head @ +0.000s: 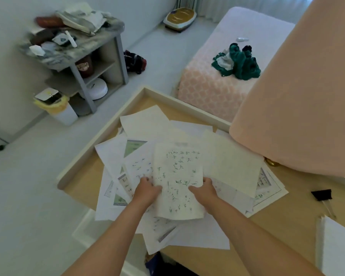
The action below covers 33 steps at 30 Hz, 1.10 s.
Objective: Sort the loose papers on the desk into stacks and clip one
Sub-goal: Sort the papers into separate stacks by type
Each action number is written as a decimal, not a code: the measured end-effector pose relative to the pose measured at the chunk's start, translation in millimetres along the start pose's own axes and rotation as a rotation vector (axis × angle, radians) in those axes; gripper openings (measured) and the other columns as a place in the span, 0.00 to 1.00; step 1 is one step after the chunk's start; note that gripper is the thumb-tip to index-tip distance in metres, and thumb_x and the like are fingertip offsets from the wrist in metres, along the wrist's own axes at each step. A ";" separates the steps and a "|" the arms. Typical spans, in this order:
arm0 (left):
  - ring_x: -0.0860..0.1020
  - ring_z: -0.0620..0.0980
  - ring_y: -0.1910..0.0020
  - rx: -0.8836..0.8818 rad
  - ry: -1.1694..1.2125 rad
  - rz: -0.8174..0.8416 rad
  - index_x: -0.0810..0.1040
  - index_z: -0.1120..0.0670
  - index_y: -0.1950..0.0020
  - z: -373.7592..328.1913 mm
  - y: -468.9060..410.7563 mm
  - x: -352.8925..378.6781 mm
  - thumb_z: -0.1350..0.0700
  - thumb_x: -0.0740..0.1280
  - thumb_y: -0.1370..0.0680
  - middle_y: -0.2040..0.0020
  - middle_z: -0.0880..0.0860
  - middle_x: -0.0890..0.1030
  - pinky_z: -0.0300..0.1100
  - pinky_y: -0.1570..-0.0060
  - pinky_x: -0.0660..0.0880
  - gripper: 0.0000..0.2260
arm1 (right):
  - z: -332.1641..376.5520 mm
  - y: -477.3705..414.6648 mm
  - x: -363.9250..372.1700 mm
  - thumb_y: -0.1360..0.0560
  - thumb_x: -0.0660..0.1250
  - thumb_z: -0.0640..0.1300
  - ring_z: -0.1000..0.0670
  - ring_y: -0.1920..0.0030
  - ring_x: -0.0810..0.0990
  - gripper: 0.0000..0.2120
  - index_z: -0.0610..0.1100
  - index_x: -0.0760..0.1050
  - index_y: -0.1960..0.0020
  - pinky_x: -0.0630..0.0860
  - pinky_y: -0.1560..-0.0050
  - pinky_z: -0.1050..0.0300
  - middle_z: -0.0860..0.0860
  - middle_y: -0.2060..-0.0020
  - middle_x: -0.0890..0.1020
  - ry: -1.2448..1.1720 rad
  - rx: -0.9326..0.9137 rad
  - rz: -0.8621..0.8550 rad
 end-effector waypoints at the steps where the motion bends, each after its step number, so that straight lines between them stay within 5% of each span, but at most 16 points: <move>1: 0.74 0.55 0.38 0.006 0.031 0.057 0.62 0.56 0.26 1.7 0.6 3.8 0.50 0.69 0.24 0.32 0.54 0.72 0.45 0.47 0.71 0.30 | 1.8 -1.4 -3.1 0.24 0.69 0.43 0.48 0.52 0.78 0.20 0.43 0.69 0.35 0.75 0.59 0.58 0.50 0.48 0.78 0.030 -0.008 -0.039; 3: 0.75 0.52 0.41 0.060 -0.037 0.094 0.68 0.53 0.30 3.2 3.0 2.6 0.49 0.67 0.22 0.36 0.51 0.75 0.44 0.46 0.72 0.23 | 6.2 -4.7 -12.9 0.24 0.67 0.40 0.48 0.56 0.80 0.11 0.42 0.77 0.42 0.76 0.64 0.59 0.50 0.54 0.81 0.131 -0.036 -0.113; 5: 0.75 0.52 0.39 0.109 -0.185 -0.044 0.71 0.52 0.31 4.9 3.7 -17.2 0.48 0.64 0.21 0.36 0.51 0.76 0.46 0.43 0.73 0.20 | 12.7 -6.2 -26.4 0.25 0.65 0.38 0.48 0.59 0.81 0.07 0.43 0.81 0.51 0.77 0.62 0.58 0.50 0.60 0.82 0.223 -0.080 -0.169; 8: 0.67 0.56 0.33 0.072 -0.330 -0.337 0.69 0.51 0.29 19.3 8.3 -55.3 0.48 0.66 0.23 0.31 0.55 0.70 0.53 0.38 0.71 0.23 | 27.6 -6.8 -52.1 0.22 0.63 0.38 0.48 0.68 0.76 0.11 0.45 0.75 0.63 0.73 0.67 0.55 0.50 0.69 0.77 0.307 -0.200 -0.248; 10: 0.61 0.58 0.29 0.015 -0.355 -0.388 0.62 0.52 0.27 31.8 11.3 -63.3 0.46 0.71 0.26 0.27 0.56 0.63 0.56 0.37 0.69 0.32 | 34.7 -8.9 -65.9 0.22 0.63 0.37 0.50 0.70 0.71 0.15 0.46 0.69 0.67 0.70 0.68 0.54 0.52 0.72 0.72 0.248 -0.251 -0.257; 13: 0.58 0.60 0.28 -0.086 -0.168 -0.442 0.57 0.52 0.26 46.7 18.1 -63.9 0.48 0.77 0.32 0.26 0.58 0.58 0.60 0.37 0.68 0.42 | 42.6 -14.0 -62.2 0.24 0.64 0.35 0.49 0.60 0.79 0.07 0.45 0.77 0.54 0.75 0.60 0.57 0.52 0.61 0.81 0.151 -0.276 -0.140; 19: 0.68 0.62 0.33 -0.326 0.321 -0.486 0.61 0.57 0.25 65.6 17.9 -65.2 0.56 0.78 0.31 0.29 0.60 0.64 0.57 0.44 0.74 0.39 | 44.9 -22.7 -1.1 0.29 0.67 0.44 0.45 0.46 0.77 0.17 0.48 0.74 0.40 0.79 0.52 0.53 0.46 0.44 0.77 0.405 -0.244 -0.012; 22: 0.77 0.59 0.43 -0.291 0.523 -0.376 0.67 0.59 0.29 72.6 7.4 -56.2 0.58 0.75 0.27 0.34 0.57 0.74 0.50 0.48 0.77 0.29 | 48.9 -15.7 23.3 0.28 0.72 0.48 0.44 0.41 0.72 0.32 0.49 0.63 0.28 0.75 0.49 0.53 0.45 0.37 0.68 0.451 -0.237 0.016; 24: 0.79 0.56 0.49 -0.212 0.559 -0.315 0.74 0.58 0.34 68.3 7.2 -52.5 0.59 0.71 0.23 0.43 0.55 0.80 0.47 0.50 0.76 0.18 | 42.6 -16.0 34.0 0.28 0.74 0.48 0.46 0.47 0.77 0.36 0.45 0.61 0.26 0.77 0.49 0.53 0.45 0.36 0.73 0.358 -0.177 0.064; 26: 0.79 0.55 0.50 -0.130 0.492 -0.327 0.77 0.56 0.39 60.6 13.2 -55.5 0.57 0.67 0.21 0.47 0.53 0.81 0.47 0.50 0.75 0.11 | 35.1 -18.6 40.4 0.26 0.74 0.48 0.45 0.37 0.76 0.37 0.41 0.60 0.24 0.75 0.39 0.51 0.45 0.31 0.73 0.352 -0.138 0.114; 28: 0.80 0.54 0.50 -0.108 0.426 -0.374 0.78 0.53 0.42 59.8 21.4 -59.5 0.53 0.66 0.20 0.48 0.51 0.82 0.49 0.49 0.77 0.09 | 33.7 -22.5 36.5 0.25 0.72 0.47 0.44 0.34 0.75 0.32 0.40 0.65 0.26 0.73 0.34 0.51 0.45 0.31 0.74 0.353 -0.153 0.130; 33: 0.80 0.52 0.54 -0.076 0.162 -0.410 0.79 0.49 0.47 66.5 29.3 -69.6 0.54 0.63 0.20 0.51 0.47 0.80 0.46 0.60 0.78 0.06 | 46.2 -37.2 -11.9 0.27 0.74 0.42 0.48 0.54 0.83 0.08 0.46 0.81 0.48 0.81 0.50 0.51 0.49 0.53 0.85 0.244 -0.243 0.070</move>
Point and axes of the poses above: each hand's wrist, its own y-axis away from the middle knuckle, its own x-axis out of the palm, z = x × y, the point moved 10 cm from there along -y, towards the middle knuckle
